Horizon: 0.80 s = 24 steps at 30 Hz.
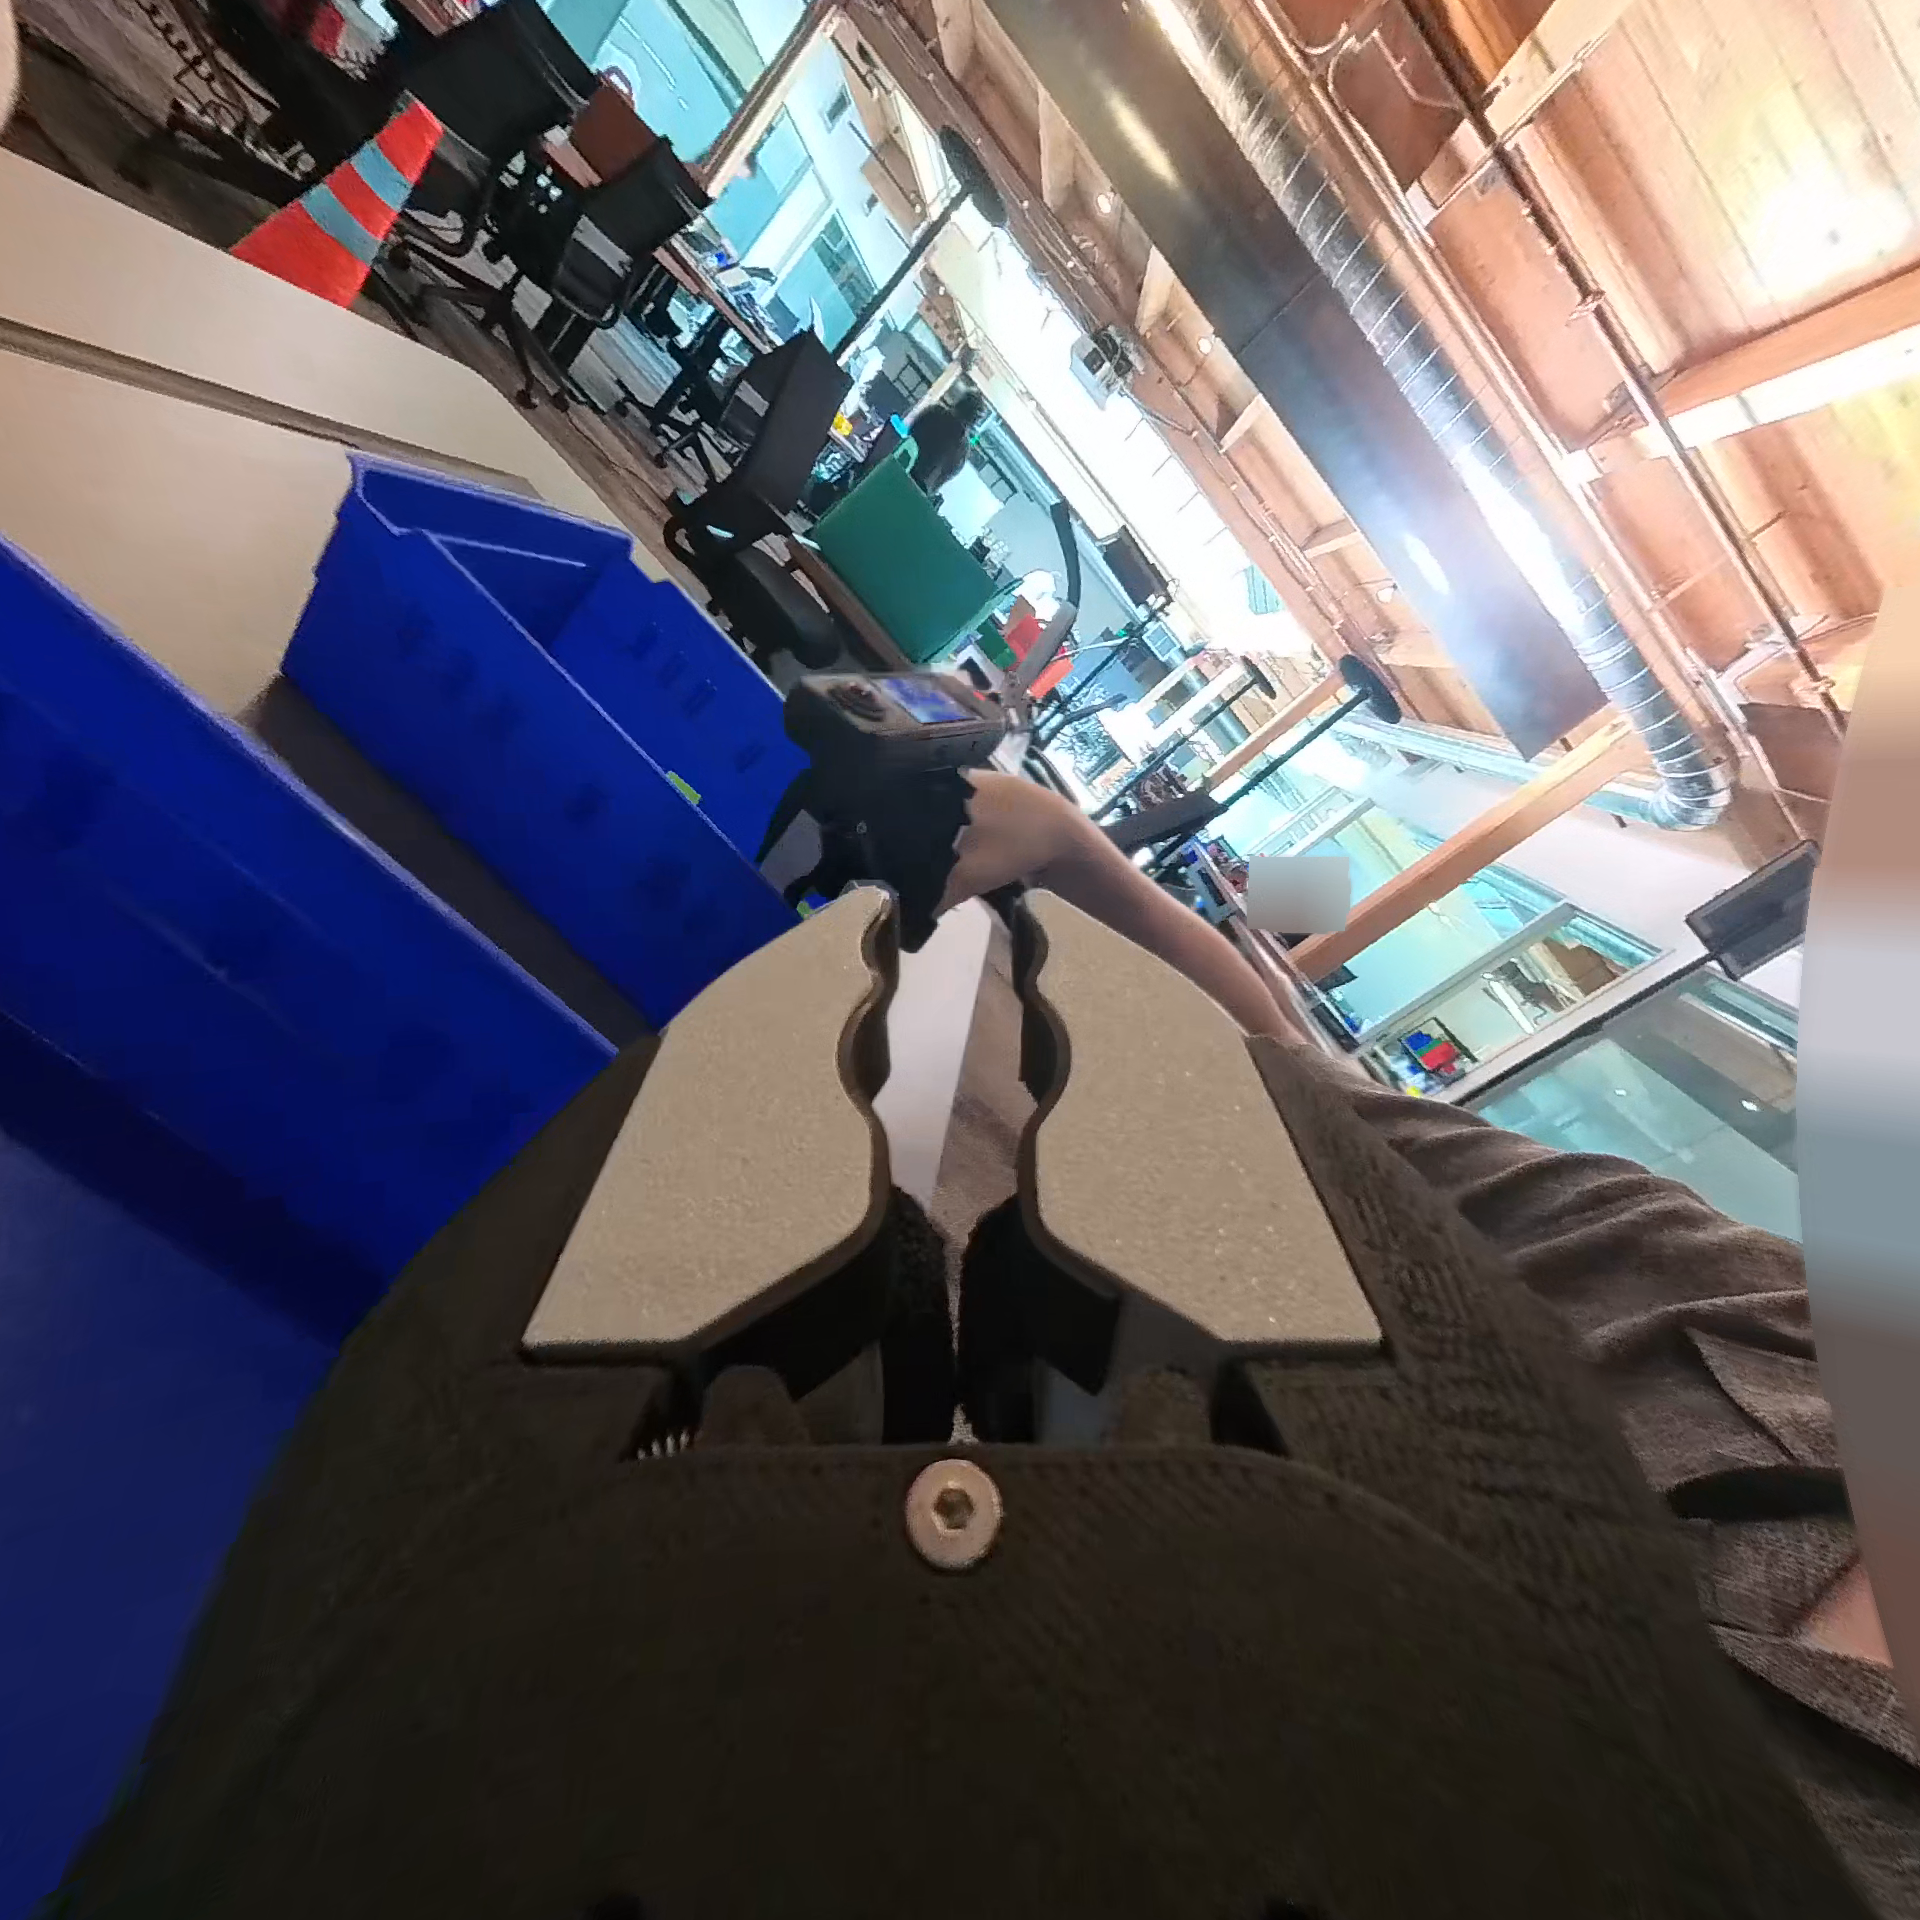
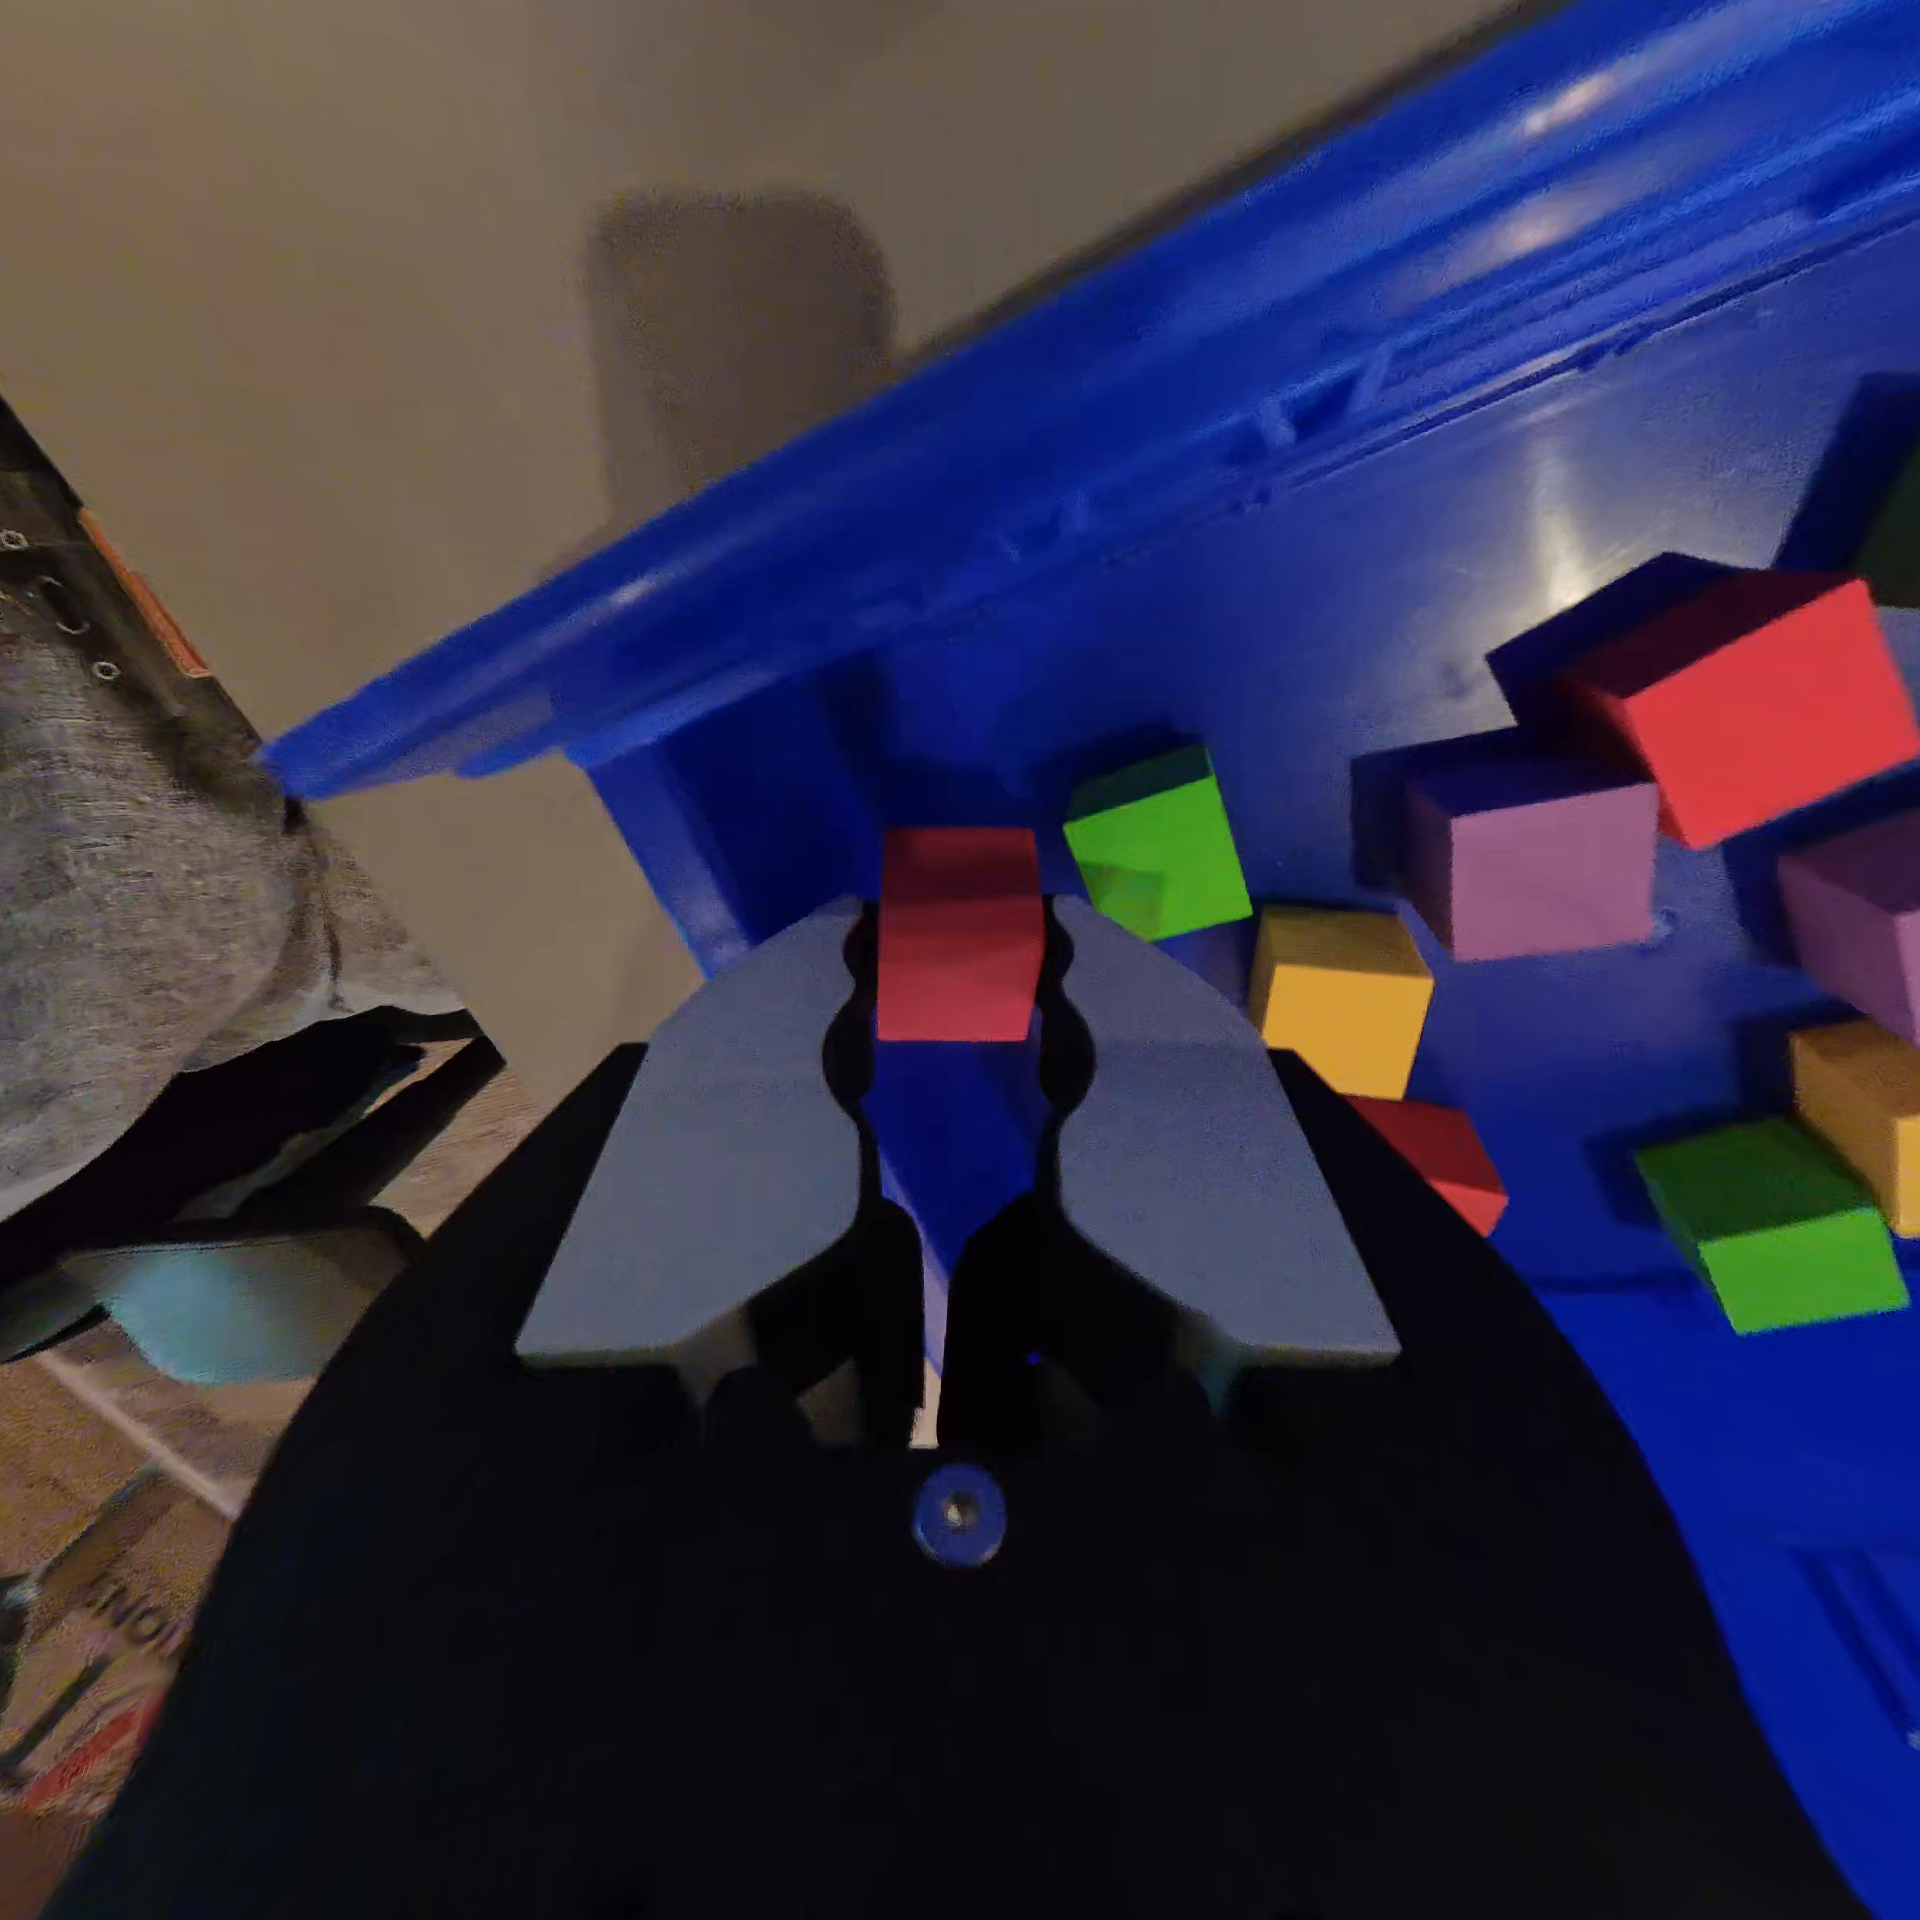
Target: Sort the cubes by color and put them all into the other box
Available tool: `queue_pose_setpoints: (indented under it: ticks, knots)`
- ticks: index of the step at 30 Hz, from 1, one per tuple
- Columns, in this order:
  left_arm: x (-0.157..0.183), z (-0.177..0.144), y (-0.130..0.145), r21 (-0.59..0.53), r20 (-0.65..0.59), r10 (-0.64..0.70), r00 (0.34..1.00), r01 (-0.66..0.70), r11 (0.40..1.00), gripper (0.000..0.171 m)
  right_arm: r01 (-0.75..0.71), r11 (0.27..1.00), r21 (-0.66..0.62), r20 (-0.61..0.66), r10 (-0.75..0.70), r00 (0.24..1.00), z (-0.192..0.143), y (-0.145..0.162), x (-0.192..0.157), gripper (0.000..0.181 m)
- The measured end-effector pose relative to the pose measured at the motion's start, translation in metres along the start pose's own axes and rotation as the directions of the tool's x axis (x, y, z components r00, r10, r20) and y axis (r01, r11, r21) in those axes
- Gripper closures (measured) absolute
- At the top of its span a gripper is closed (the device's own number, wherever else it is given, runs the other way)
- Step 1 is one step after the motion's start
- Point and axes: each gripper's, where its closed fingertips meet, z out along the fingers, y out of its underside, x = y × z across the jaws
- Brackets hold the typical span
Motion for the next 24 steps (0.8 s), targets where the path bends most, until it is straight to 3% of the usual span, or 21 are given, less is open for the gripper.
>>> queue_pose_setpoints:
  ticks: [2,11,15,20,24]
  knots:
    - [0.000,-0.003,-0.003,0.003,0.020,0.019,1.000,-0.019,1.000,0.151,-0.010,1.000,-0.022,0.021,0.010,1.000,0.004,-0.002,0.001,0.152]
    - [0.000,-0.007,-0.007,0.009,0.051,0.055,0.997,-0.055,0.998,0.152,0.077,0.996,-0.044,-0.229,-0.085,0.970,-0.004,-0.019,0.041,0.152]
    - [0.001,-0.008,-0.007,0.009,0.058,0.065,0.996,-0.066,0.998,0.152,0.068,0.993,-0.095,-0.172,-0.083,0.982,-0.001,-0.010,0.031,0.152]
    - [0.000,-0.007,-0.008,-0.007,0.087,0.086,0.993,-0.086,0.996,0.152,0.060,0.980,-0.188,-0.215,-0.101,0.971,0.011,0.001,0.038,0.152]
    - [-0.015,-0.007,-0.014,-0.058,0.200,0.140,0.970,-0.131,0.990,0.150,0.052,0.982,-0.181,-0.229,-0.093,0.969,0.009,-0.003,0.039,0.140]
